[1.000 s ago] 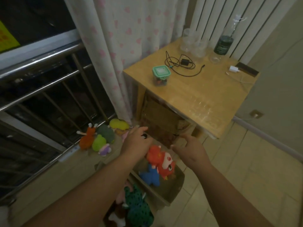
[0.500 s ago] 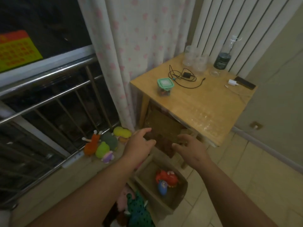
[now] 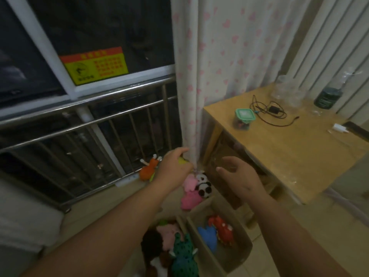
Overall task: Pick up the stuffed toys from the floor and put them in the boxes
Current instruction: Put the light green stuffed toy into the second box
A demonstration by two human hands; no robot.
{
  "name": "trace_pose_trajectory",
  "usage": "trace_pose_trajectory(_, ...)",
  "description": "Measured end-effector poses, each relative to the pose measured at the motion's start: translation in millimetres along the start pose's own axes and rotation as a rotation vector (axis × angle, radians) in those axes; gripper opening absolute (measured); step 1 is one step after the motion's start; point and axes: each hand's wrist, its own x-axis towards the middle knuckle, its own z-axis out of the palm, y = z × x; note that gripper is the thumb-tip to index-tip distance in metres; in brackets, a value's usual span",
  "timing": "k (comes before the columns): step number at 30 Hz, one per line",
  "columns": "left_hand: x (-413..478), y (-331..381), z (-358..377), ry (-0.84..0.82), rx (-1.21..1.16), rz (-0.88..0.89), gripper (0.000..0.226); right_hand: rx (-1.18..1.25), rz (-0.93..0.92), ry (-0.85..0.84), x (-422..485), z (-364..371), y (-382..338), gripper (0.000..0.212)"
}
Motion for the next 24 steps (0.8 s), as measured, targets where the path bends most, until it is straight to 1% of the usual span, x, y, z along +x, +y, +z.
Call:
trace_pose_trajectory(5, 1, -23, -53, 0.082, -0.026, -0.024, 0.048, 0.018, -0.044, -0.021, 4, 26, -35, 0.047)
trace_pose_trajectory(8, 10, -38, -86, 0.098, -0.034, -0.021, 0.048, 0.016, -0.049, -0.017, 10, 46, -59, 0.048)
trace_pose_trajectory(12, 28, -70, -130, 0.077, -0.049, 0.015, 0.048, 0.026, -0.019, 0.011, 21, 85, -95, 0.046)
trace_pose_trajectory(16, 53, -113, -179, 0.046, -0.062, 0.024, 0.046, 0.035, 0.001, 0.032, 32, 141, -141, 0.046)
trace_pose_trajectory(20, 79, -148, -222, -0.024, -0.033, 0.042, 0.046, 0.054, 0.014, 0.045, 38, 190, -187, 0.047)
trace_pose_trajectory(24, 108, -169, -247, -0.059, -0.006, 0.044, 0.045, 0.053, 0.046, 0.065, 44, 221, -206, 0.047)
